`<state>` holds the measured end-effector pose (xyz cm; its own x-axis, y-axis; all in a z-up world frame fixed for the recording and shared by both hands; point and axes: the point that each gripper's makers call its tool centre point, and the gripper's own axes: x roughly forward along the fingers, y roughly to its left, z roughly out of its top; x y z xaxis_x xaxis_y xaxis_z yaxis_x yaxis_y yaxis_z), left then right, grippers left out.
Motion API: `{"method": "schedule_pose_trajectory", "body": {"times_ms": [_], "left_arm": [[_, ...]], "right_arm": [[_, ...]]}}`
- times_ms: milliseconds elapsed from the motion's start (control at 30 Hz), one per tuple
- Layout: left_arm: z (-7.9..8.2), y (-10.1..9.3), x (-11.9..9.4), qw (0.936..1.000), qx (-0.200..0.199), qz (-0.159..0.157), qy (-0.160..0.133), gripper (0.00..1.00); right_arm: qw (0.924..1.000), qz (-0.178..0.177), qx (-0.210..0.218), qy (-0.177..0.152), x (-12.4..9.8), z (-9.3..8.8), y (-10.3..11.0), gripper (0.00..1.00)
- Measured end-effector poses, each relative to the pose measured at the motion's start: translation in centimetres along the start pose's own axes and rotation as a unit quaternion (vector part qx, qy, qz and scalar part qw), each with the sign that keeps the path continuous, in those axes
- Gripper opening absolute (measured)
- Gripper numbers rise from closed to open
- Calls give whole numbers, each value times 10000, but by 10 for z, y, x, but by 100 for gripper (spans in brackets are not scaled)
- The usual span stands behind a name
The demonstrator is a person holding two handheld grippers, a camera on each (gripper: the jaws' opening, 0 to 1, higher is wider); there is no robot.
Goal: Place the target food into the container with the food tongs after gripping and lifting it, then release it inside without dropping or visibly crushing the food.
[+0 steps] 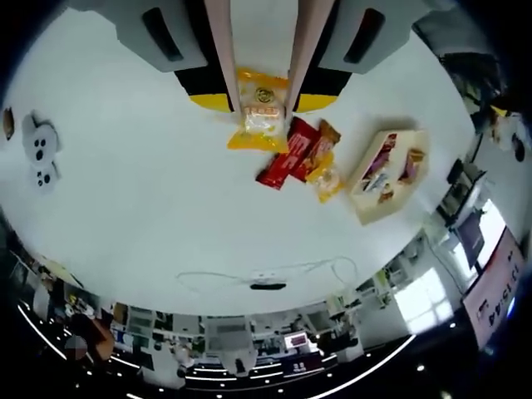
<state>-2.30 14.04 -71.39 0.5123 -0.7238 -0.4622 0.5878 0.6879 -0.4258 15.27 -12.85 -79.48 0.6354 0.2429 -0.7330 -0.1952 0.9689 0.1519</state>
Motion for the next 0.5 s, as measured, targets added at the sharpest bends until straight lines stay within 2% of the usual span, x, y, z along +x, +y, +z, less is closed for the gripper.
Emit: {"method": "schedule_pose_trajectory", "body": {"times_ms": [500], "left_arm": [[6,-3,-2,9999,131,-51,-61,58]], "right_arm": [[9995,150,-138,-225,-12,10,11,27]]}}
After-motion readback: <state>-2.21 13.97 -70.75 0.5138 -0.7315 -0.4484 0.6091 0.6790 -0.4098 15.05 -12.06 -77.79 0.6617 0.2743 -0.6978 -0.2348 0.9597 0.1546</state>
